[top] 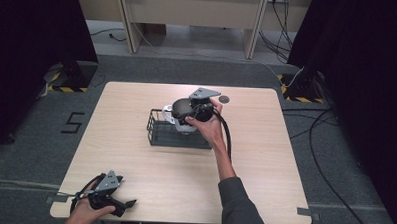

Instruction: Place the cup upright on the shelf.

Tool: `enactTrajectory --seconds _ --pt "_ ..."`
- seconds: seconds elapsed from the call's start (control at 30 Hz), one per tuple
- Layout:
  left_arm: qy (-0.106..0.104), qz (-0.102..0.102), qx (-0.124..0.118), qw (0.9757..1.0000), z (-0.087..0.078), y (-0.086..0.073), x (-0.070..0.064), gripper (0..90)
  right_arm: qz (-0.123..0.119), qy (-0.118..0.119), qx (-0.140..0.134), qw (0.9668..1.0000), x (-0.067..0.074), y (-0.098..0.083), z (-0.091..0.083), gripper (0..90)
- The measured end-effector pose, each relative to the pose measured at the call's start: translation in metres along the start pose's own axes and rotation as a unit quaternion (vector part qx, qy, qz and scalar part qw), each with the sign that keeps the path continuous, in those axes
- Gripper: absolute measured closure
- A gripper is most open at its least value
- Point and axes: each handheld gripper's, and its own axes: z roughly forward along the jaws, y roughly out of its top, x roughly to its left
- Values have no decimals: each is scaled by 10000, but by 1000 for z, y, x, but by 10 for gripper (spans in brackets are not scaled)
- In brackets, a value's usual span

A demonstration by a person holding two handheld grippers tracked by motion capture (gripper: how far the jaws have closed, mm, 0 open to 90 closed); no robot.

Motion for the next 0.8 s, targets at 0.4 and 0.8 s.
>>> enactTrajectory --seconds 0.4,0.8 --pt "-4 -7 -3 10000 0 0 0 0 -59 5 238 9997 -1 -15 4 59" --pt "1 -6 -6 10000 0 0 0 0 -92 -6 258 9996 0 -13 2 57"
